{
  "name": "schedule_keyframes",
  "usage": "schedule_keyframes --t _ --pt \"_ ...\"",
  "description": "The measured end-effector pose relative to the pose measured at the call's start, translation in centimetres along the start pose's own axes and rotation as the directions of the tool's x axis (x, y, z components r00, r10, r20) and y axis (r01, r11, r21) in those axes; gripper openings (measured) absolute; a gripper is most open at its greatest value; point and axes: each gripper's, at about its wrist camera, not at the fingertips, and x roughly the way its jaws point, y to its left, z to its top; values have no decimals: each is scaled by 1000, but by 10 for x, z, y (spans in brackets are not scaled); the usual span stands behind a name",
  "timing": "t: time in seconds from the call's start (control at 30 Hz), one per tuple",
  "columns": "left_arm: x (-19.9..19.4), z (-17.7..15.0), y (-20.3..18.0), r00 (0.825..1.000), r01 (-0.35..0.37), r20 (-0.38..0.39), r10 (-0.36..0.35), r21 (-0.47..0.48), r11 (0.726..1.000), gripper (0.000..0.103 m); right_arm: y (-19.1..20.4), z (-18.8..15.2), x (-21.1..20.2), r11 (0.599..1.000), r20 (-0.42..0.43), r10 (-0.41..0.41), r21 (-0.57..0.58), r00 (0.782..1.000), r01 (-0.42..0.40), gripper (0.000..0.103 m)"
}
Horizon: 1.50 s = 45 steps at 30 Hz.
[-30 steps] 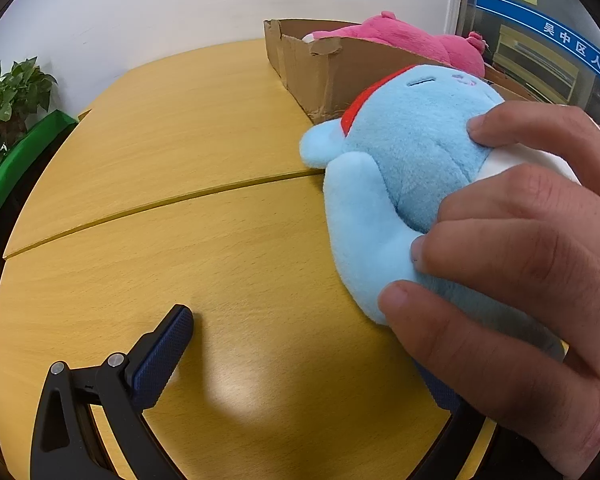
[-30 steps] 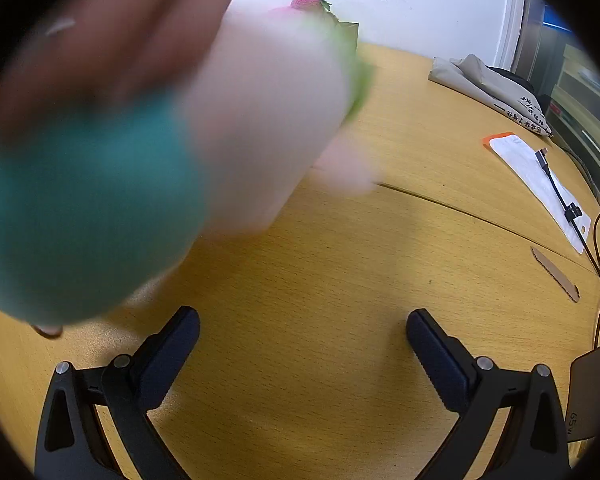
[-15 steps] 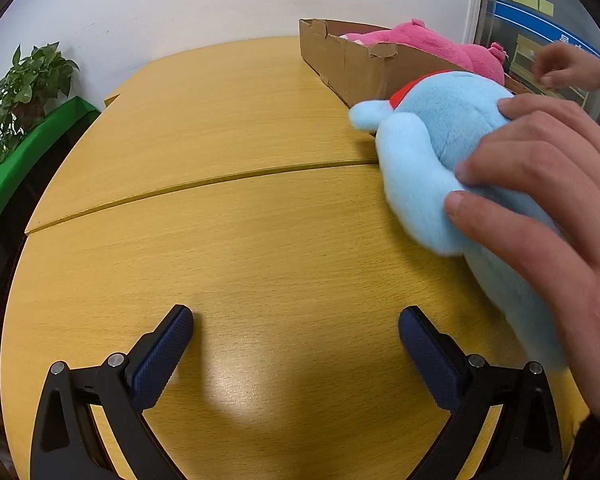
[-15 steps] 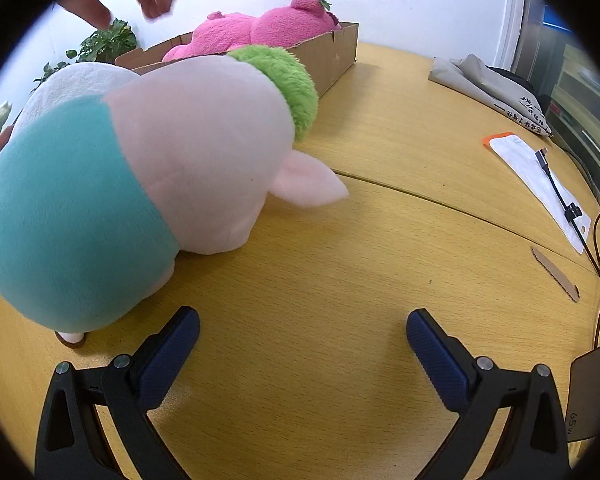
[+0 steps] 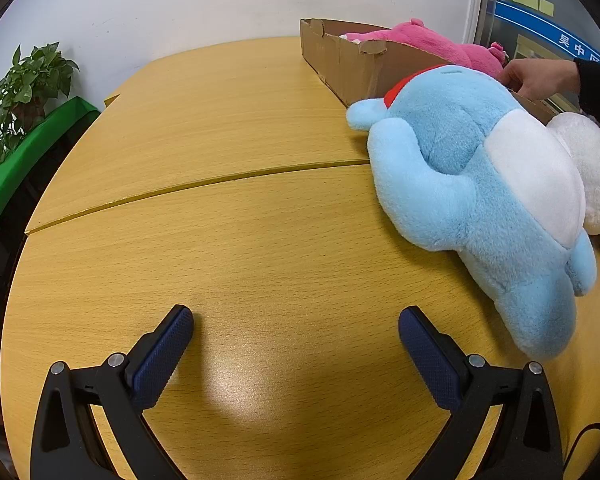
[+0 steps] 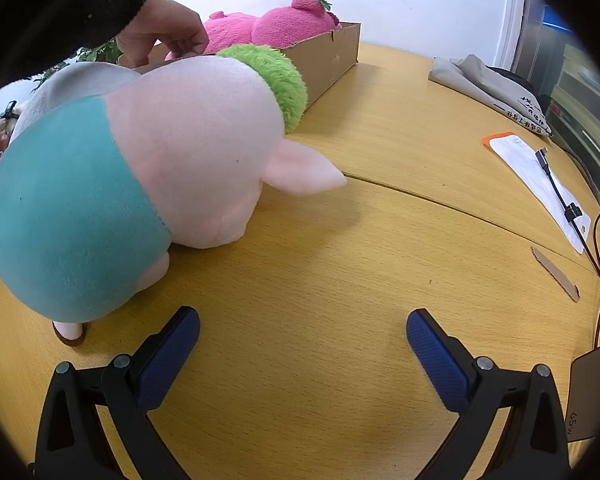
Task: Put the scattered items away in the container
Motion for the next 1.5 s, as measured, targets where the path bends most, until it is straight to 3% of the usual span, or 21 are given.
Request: schedule_keyframes --t 0.6,1.17,1.33,1.5 --pt "0 0 0 1000 2 0 -2 4 1000 103 0 0 0 1000 0 0 0 1000 0 103" --pt "5 12 -3 996 88 -9 -87 123 988 103 0 0 0 1000 0 0 0 1000 0 103" --pt "3 8 -17 991 134 -18 -133 187 973 103 0 0 0 1000 1 0 0 1000 0 103" --pt "4 8 -18 991 135 -18 -134 184 974 103 0 0 0 1000 1 0 0 1000 0 103"
